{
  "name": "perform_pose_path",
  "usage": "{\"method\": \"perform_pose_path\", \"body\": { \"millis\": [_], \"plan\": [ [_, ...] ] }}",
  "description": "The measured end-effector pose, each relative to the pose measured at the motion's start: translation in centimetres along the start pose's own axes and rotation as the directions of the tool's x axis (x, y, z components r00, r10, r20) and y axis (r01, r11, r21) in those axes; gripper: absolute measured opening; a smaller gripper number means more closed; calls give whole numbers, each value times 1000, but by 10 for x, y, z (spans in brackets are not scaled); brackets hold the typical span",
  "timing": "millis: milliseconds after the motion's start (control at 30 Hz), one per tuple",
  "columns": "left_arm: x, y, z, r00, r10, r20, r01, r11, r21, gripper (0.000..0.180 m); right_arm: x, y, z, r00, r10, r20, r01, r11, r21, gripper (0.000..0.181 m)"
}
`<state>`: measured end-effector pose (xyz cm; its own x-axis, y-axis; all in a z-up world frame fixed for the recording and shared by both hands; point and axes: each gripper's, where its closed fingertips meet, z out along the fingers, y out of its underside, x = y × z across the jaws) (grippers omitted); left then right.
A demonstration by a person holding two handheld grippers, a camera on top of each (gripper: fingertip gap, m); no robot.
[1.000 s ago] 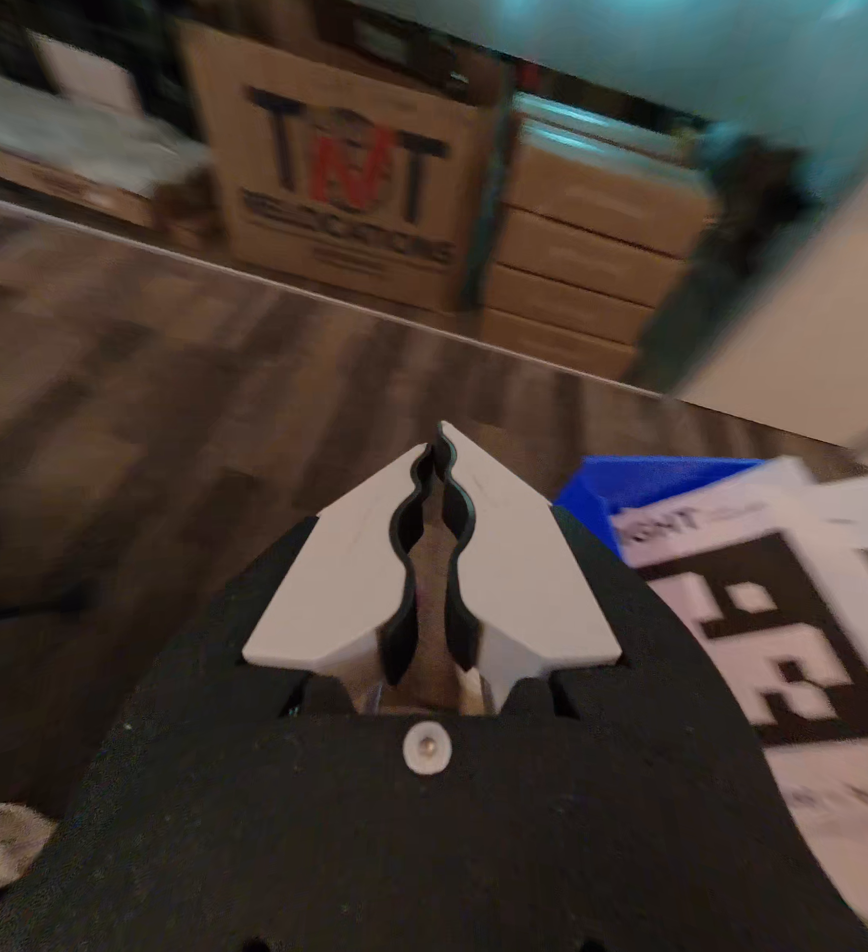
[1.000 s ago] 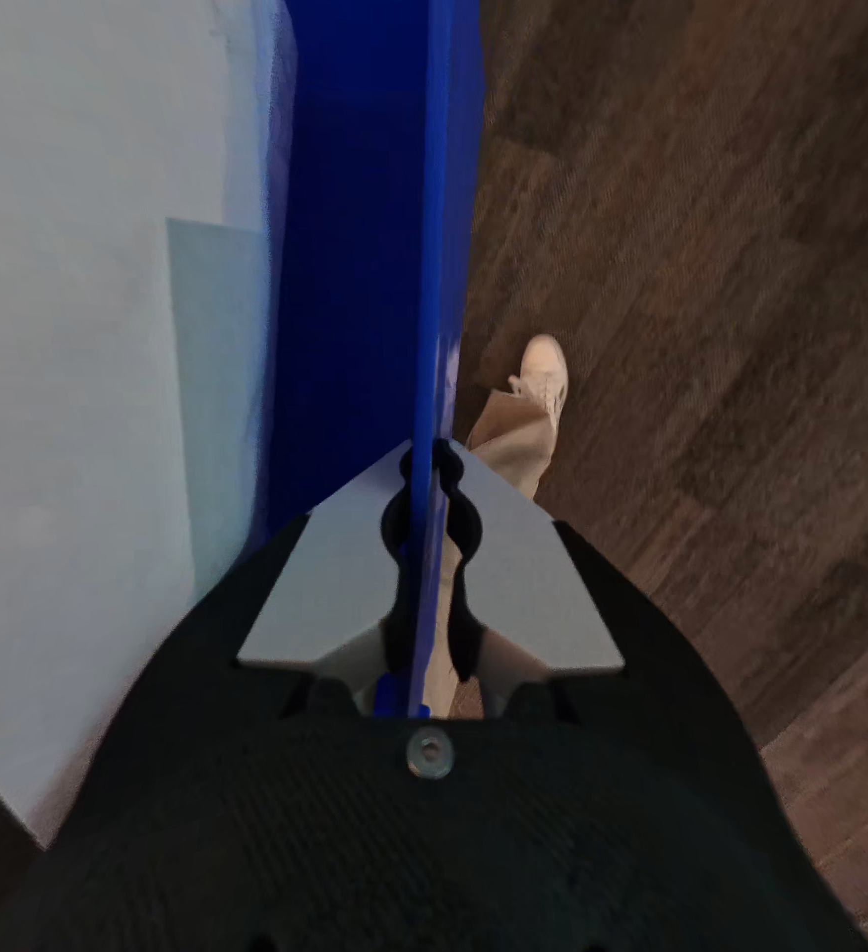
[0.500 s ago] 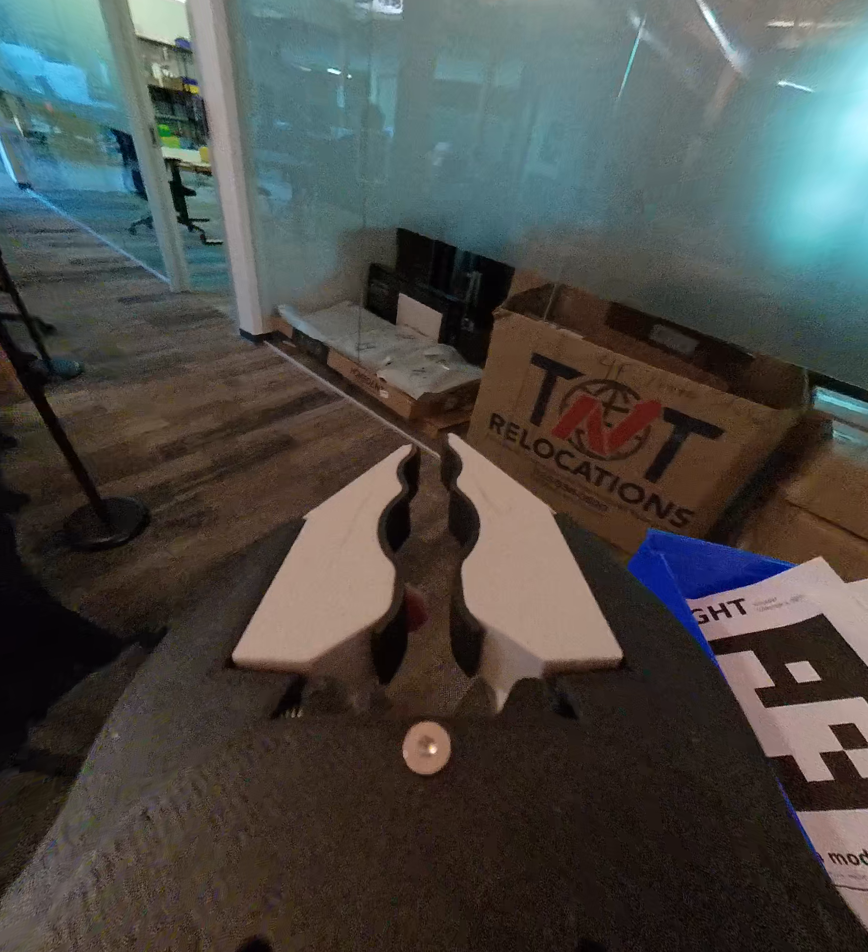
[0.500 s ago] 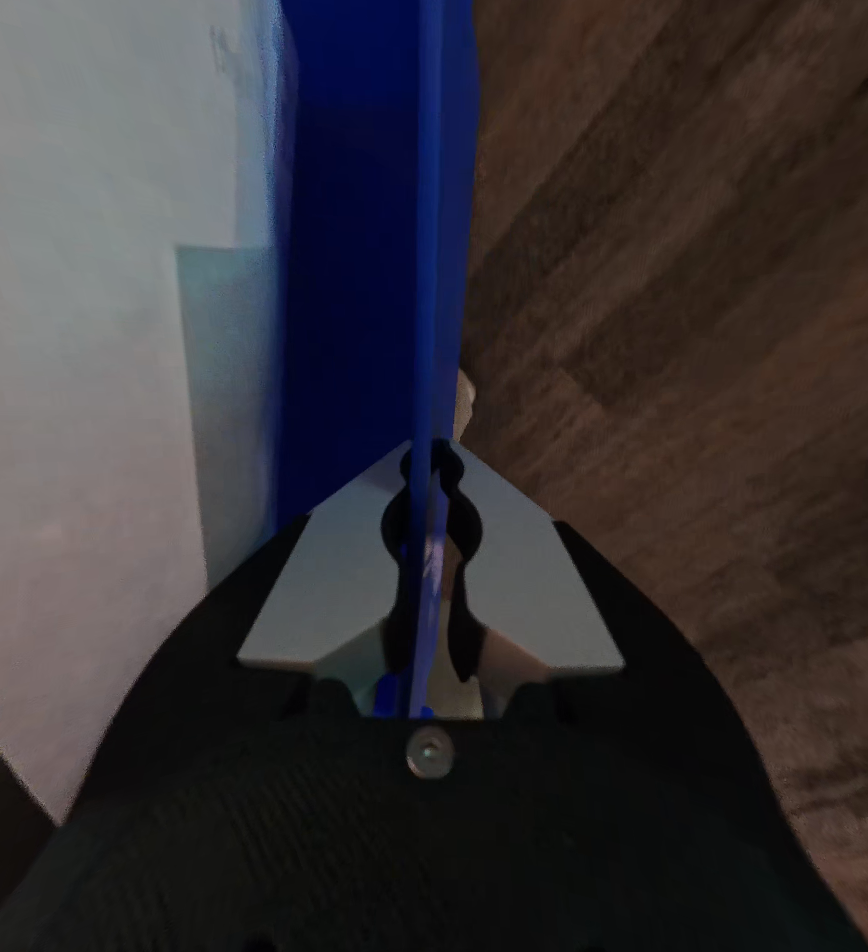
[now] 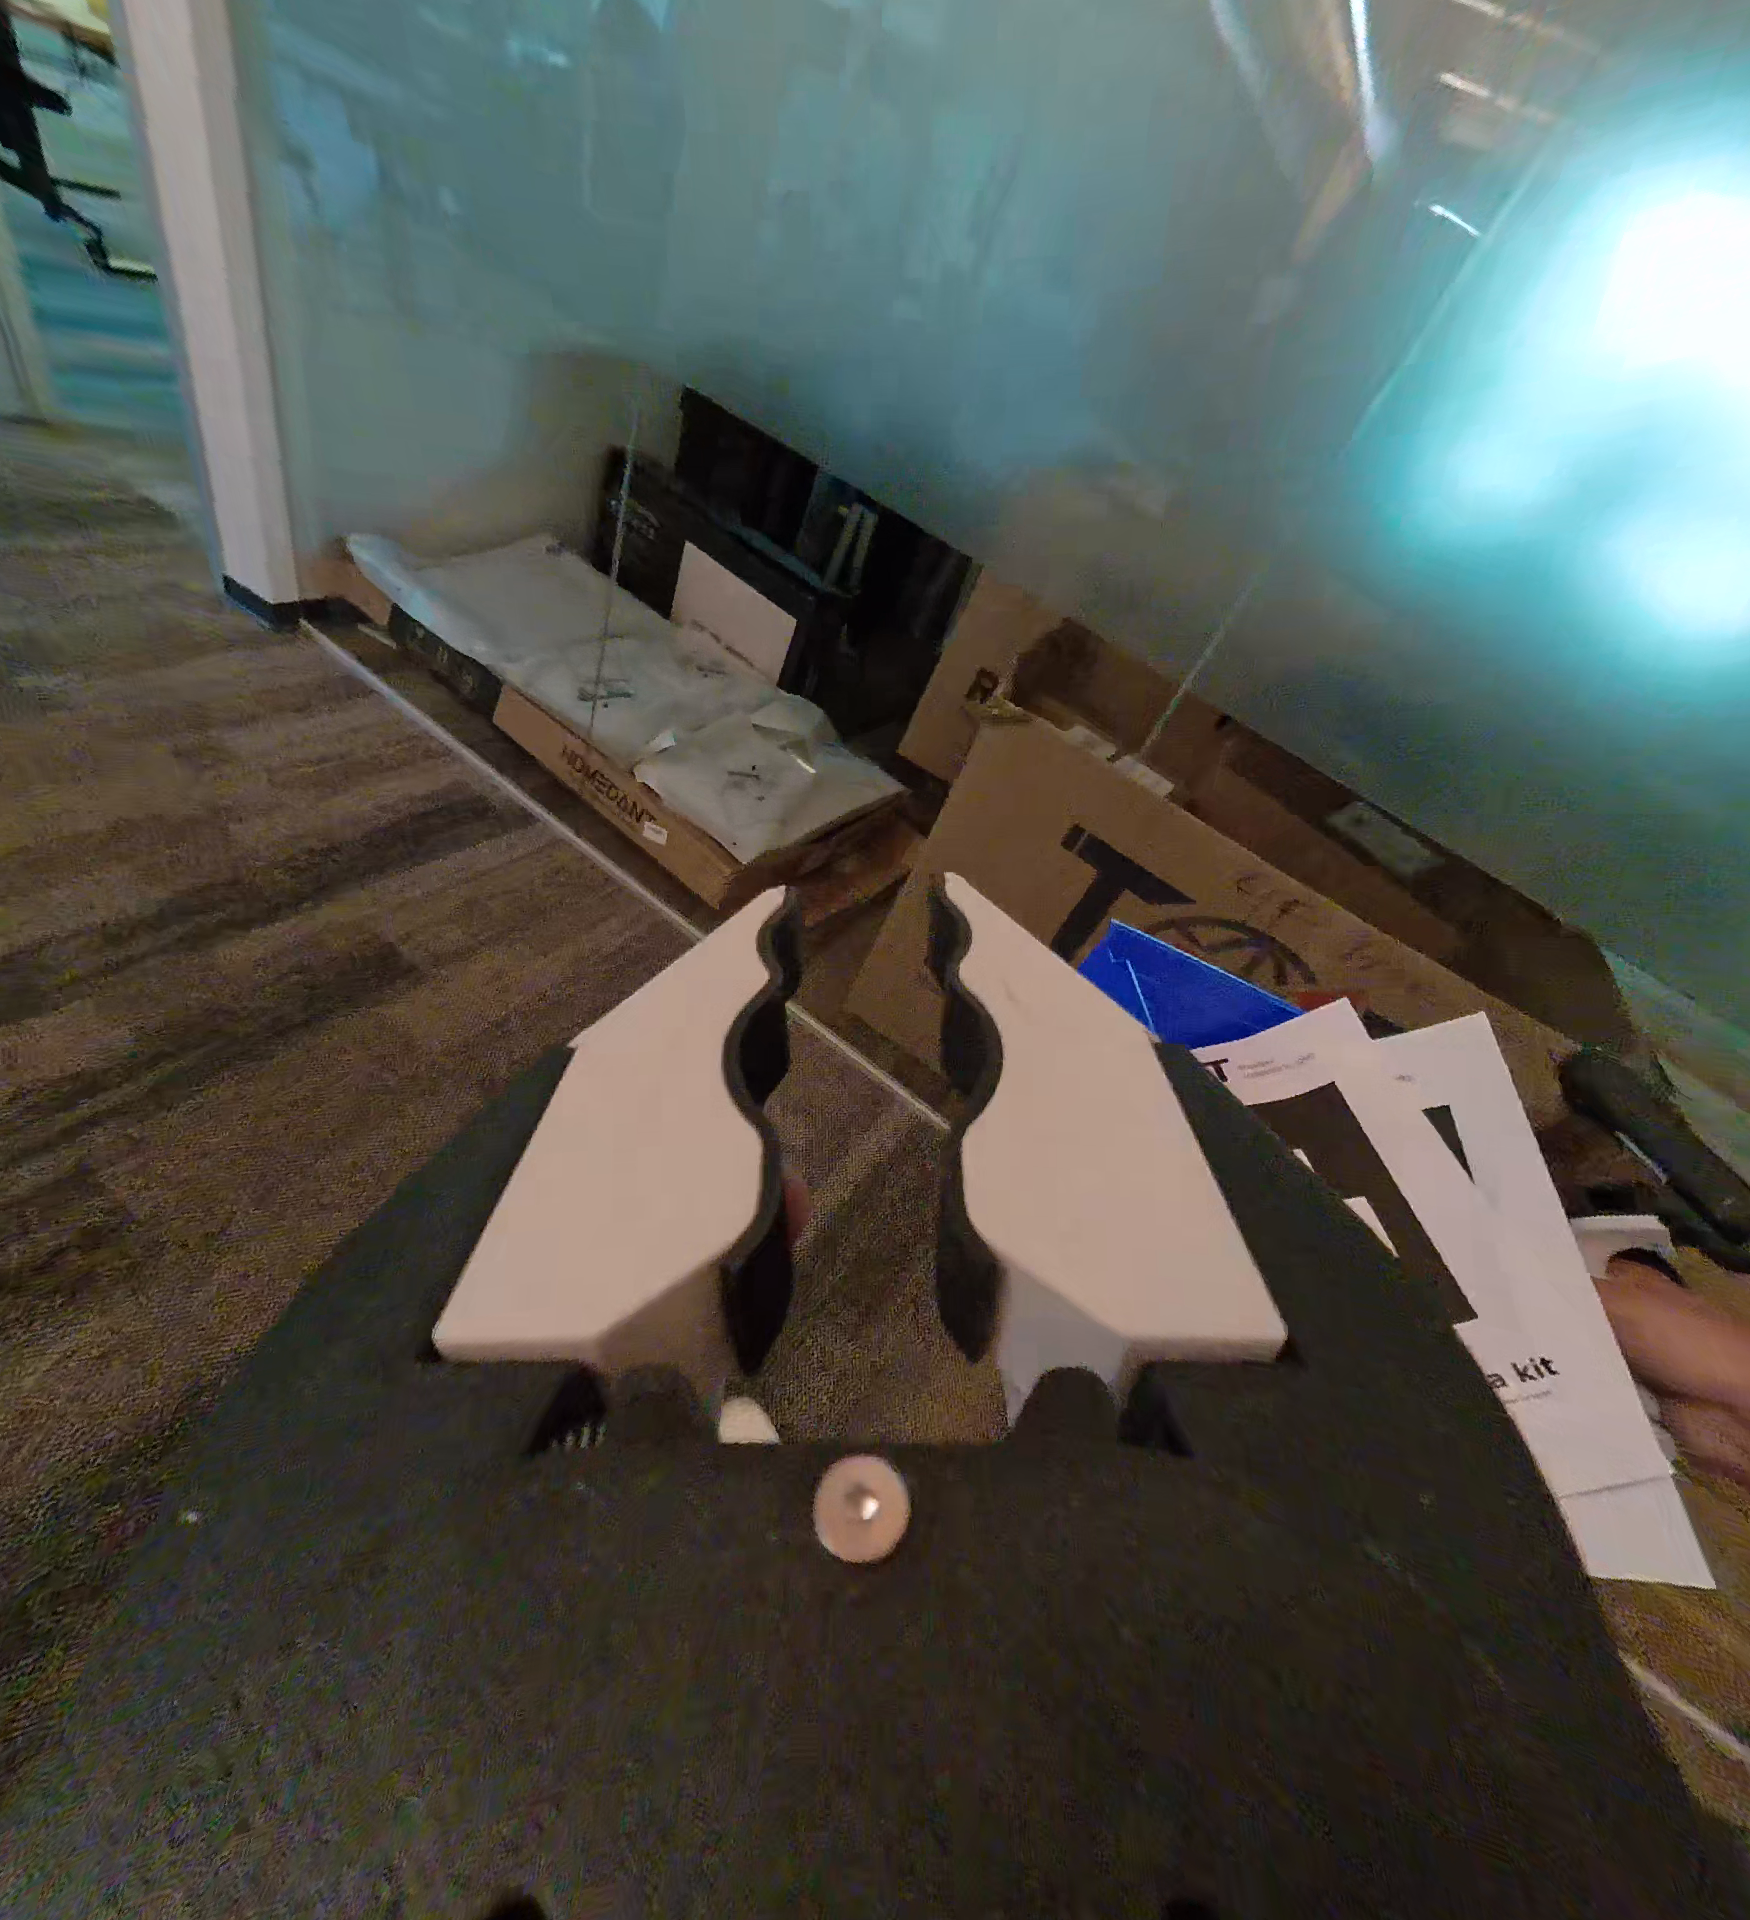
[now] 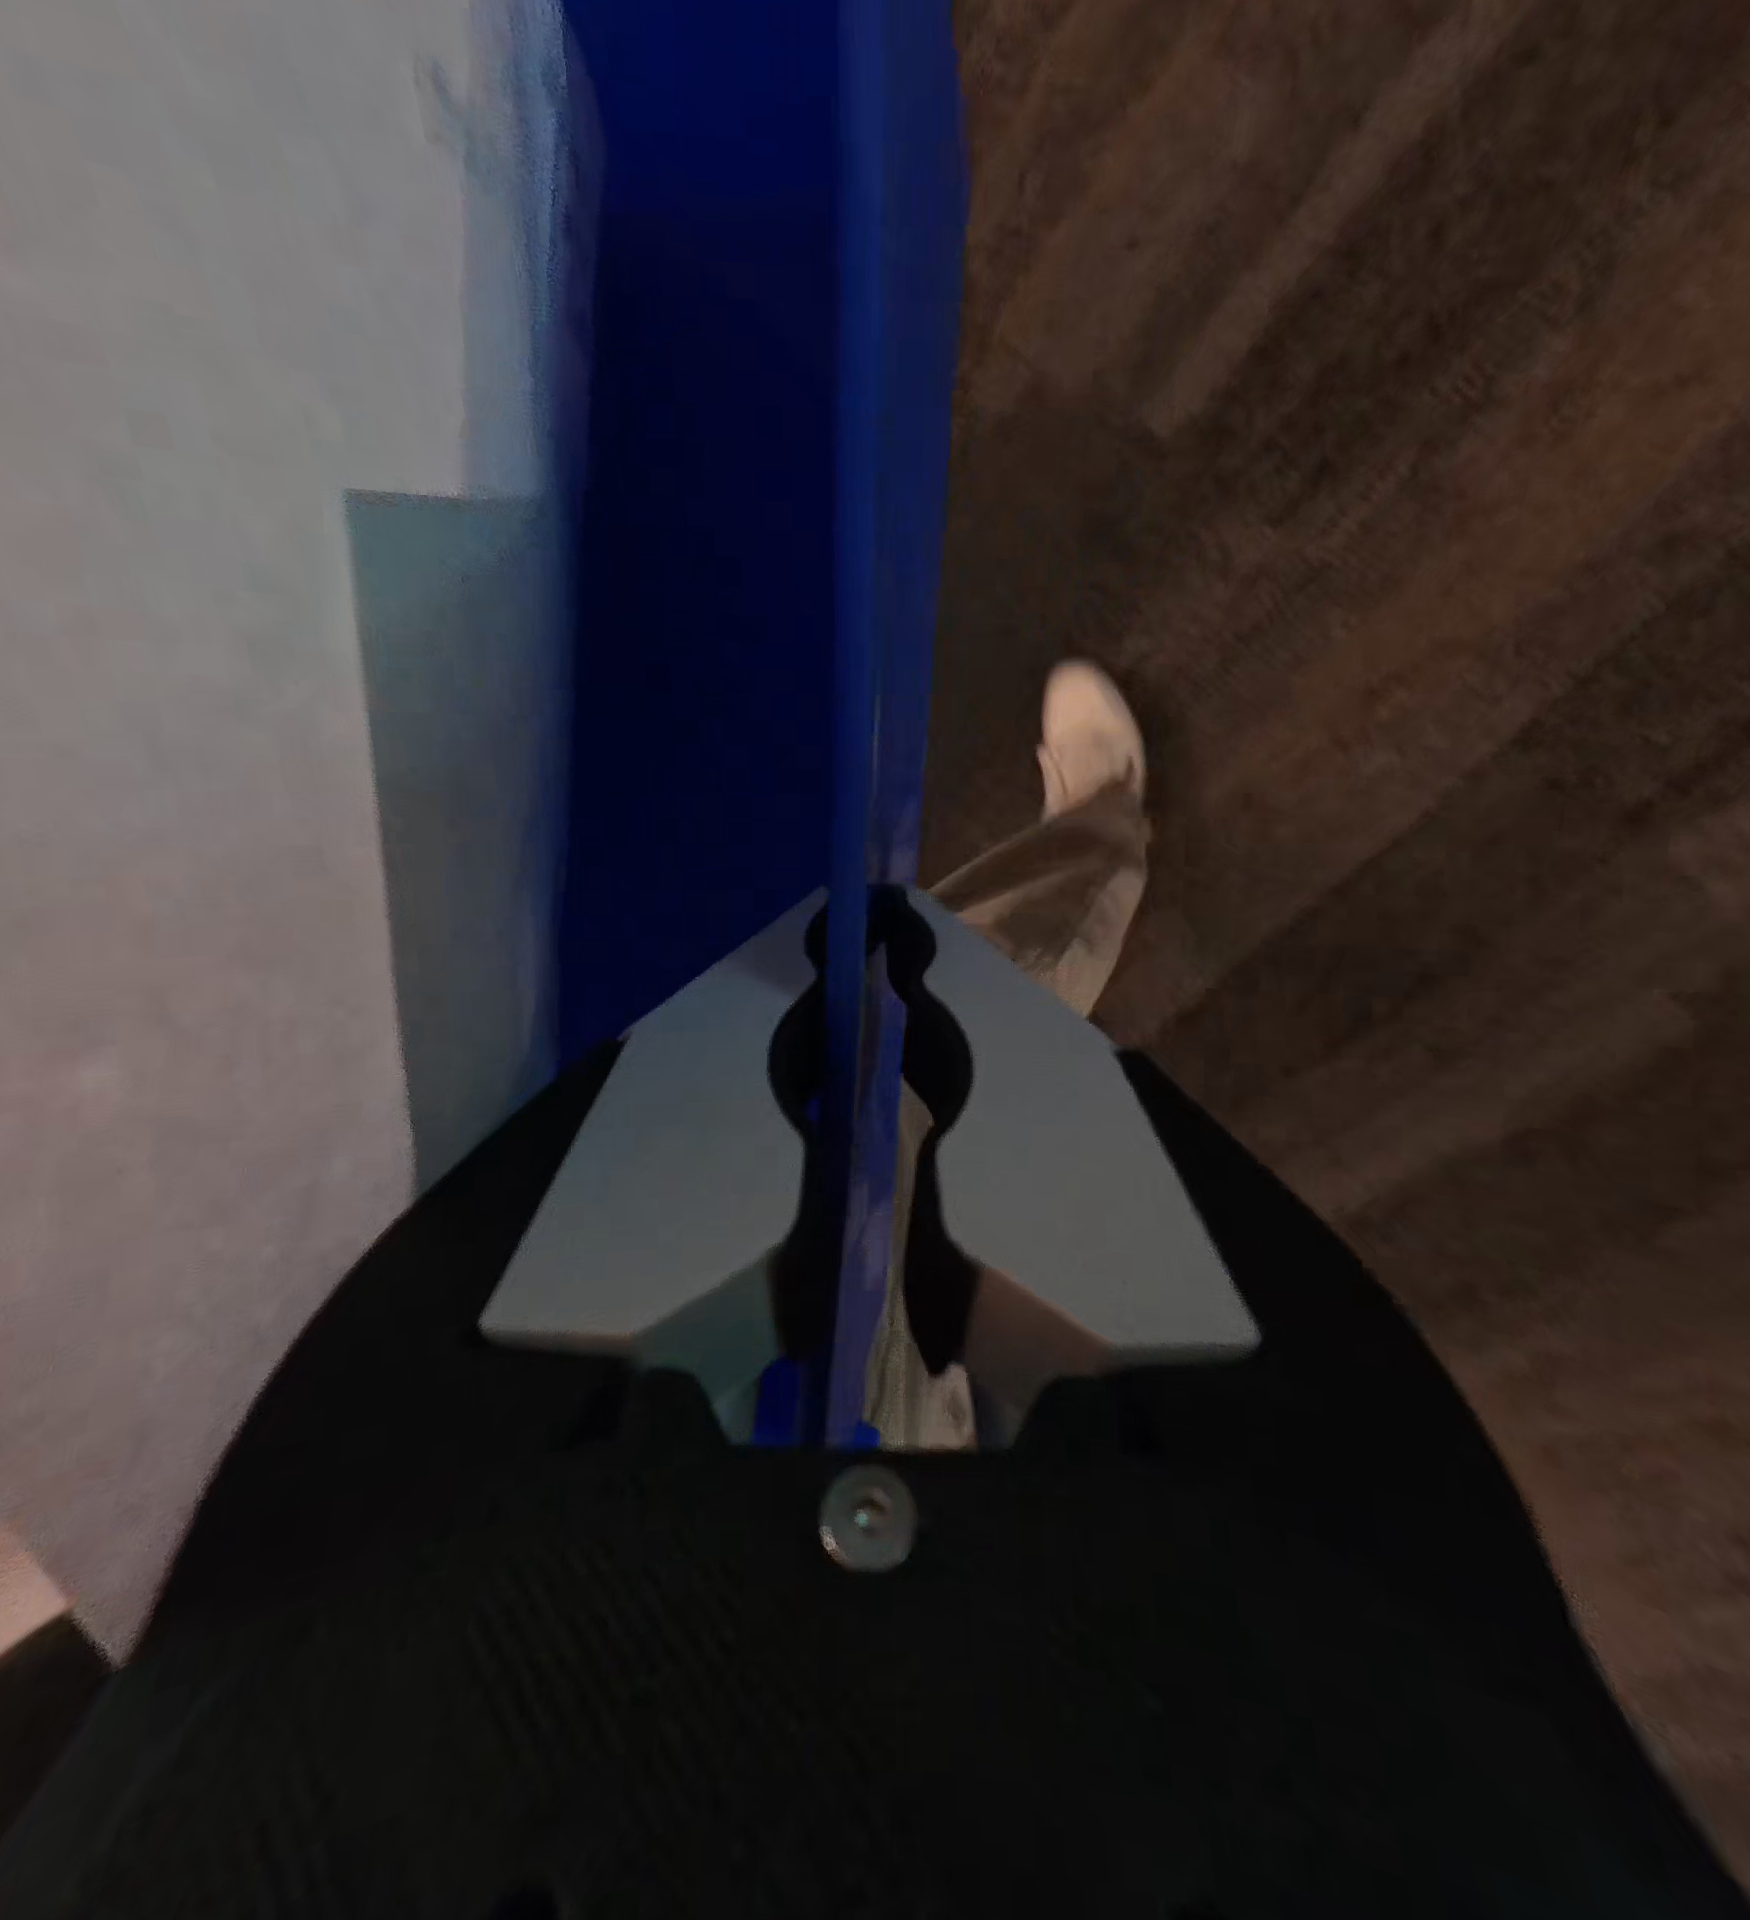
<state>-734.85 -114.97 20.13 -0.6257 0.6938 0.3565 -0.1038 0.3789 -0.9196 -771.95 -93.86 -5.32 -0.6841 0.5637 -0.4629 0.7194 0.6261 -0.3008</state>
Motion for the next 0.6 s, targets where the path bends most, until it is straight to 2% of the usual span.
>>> {"method": "perform_pose_path", "body": {
  "millis": [67, 133, 200, 300, 400, 600],
  "plan": [
    [-51, -7, 61, 998, -30, 50, 30, 999, -10, 27, -27, -66, 52, 1000, -10, 20, 10, 1000, 0, 4],
    [-108, -9, 121, 989, 0, 150, 7, 999, -46, 35, -56, -132, 101, 999, -40, 36, 40, 999, 0, 4],
    [-162, -10, 178, 968, 44, 248, -12, 992, -129, 36, -91, -201, 147, 997, -56, 58, 57, 998, -11, 5],
    [-216, -33, 254, 955, 42, 293, 38, 965, -260, 39, -150, -295, 205, 991, -111, 71, 114, 993, -42, 4],
    [-276, -86, 312, 912, 60, 406, 51, 965, -258, 39, -220, -387, 266, 982, -167, 88, 175, 979, -100, 5],
    [-437, -127, 411, 828, -32, 559, 168, 966, -195, 36, -372, -556, 407, 952, -270, 143, 291, 944, -153, 6]
  ]
}}
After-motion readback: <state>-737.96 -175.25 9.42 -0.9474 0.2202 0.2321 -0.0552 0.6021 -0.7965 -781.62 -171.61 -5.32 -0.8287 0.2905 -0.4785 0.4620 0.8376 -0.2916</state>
